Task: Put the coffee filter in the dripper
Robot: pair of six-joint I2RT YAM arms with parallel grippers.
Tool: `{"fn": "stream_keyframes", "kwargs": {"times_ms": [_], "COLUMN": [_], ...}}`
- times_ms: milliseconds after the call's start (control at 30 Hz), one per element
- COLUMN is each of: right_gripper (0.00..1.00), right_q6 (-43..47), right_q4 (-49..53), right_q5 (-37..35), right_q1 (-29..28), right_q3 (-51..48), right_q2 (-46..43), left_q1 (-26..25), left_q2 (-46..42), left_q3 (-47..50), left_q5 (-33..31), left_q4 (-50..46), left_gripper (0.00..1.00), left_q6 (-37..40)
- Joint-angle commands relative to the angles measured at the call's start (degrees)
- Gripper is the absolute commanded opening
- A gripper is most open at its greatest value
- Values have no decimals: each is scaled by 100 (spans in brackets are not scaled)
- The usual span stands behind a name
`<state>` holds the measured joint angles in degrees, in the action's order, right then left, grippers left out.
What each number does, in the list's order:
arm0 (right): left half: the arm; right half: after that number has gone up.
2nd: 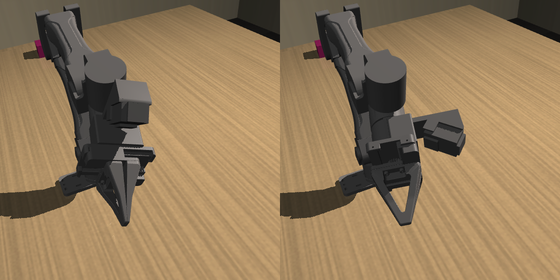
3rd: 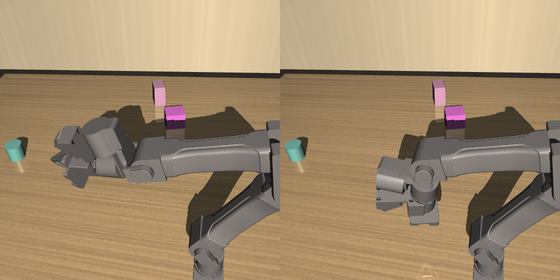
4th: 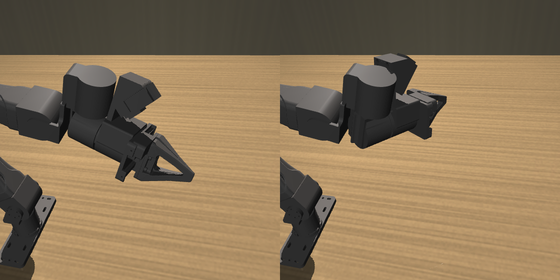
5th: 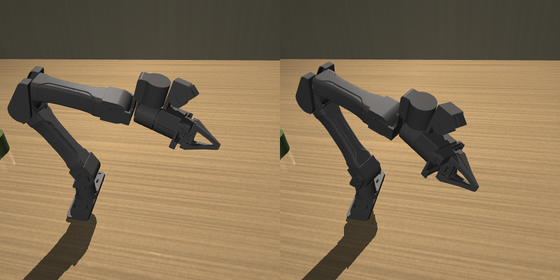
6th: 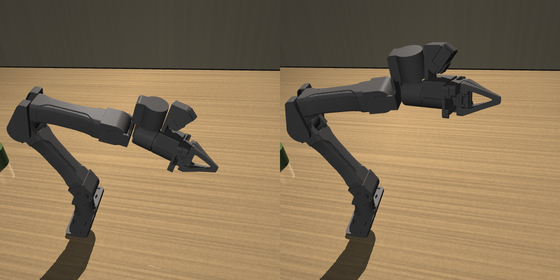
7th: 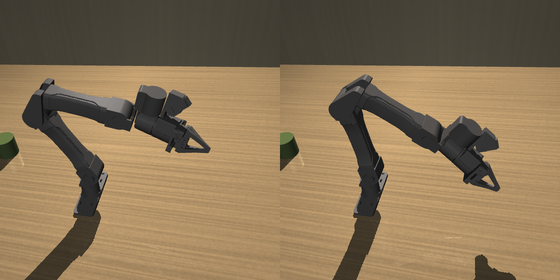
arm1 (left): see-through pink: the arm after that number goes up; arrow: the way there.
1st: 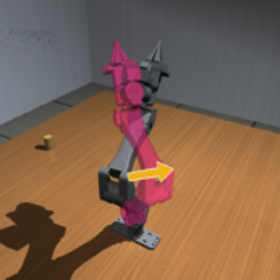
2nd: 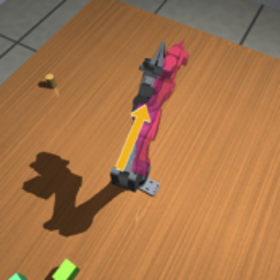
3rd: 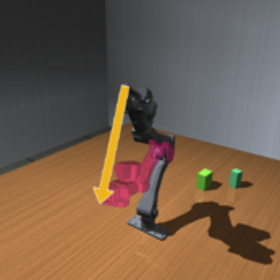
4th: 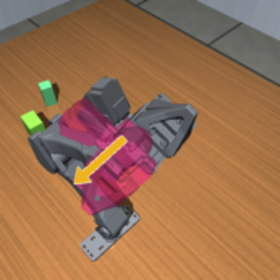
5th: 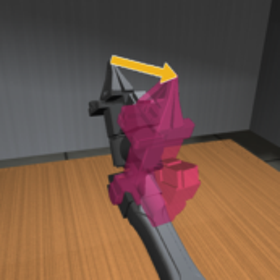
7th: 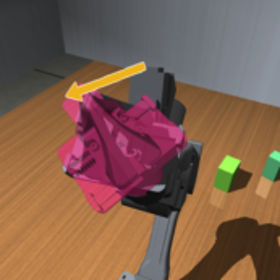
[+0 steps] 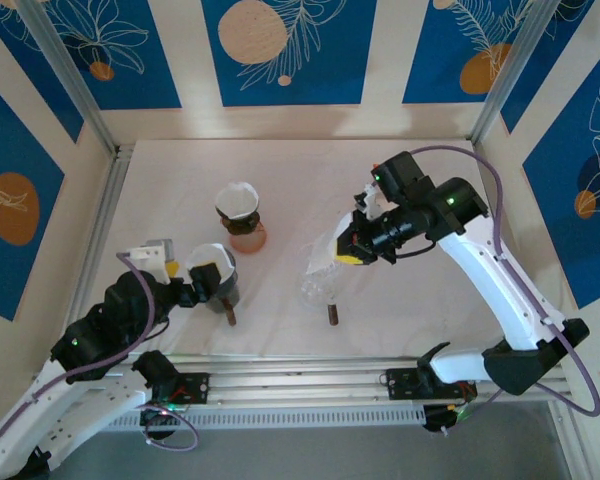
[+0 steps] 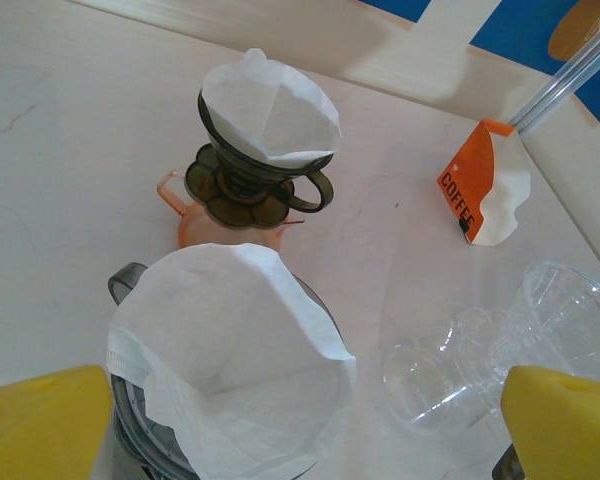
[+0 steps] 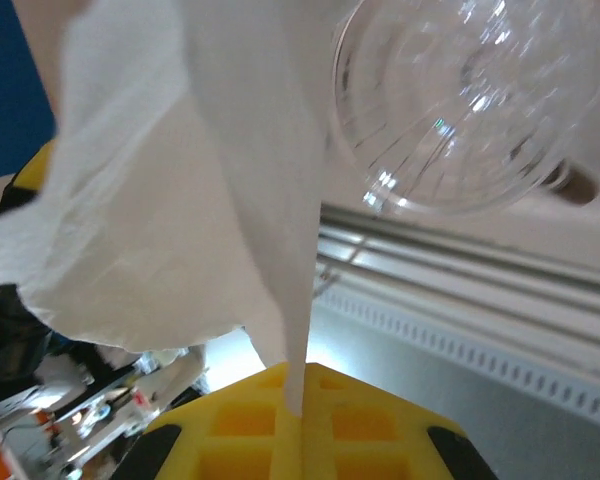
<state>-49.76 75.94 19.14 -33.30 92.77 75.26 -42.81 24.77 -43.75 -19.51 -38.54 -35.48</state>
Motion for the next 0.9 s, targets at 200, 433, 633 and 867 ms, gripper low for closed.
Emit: {"fn": "stream_keyframes", "kwargs": {"times_ms": [200,433,633,867], "right_gripper": [0,0,26,53], "right_q6": [-1005,-1146,-1147,-980], "right_q4": [-286,-686,-923,-792], "right_q5": [519,421,403,105], "right_q1": [-221,-118,70,148], "right_q3": [-693,-1201,-1292,-959], "right_q2": [-65,-48,96,-47], "left_q1": [53,53,51,53], "left_q2": [-122,-104,-41,-12], "left_q3": [33,77,26,-120], "left_q5": [83,125,235,201], "left_q4": [132,215,201,117], "left_gripper": [100,100,100,100], "left_q6": [33,24,-2,58]}}
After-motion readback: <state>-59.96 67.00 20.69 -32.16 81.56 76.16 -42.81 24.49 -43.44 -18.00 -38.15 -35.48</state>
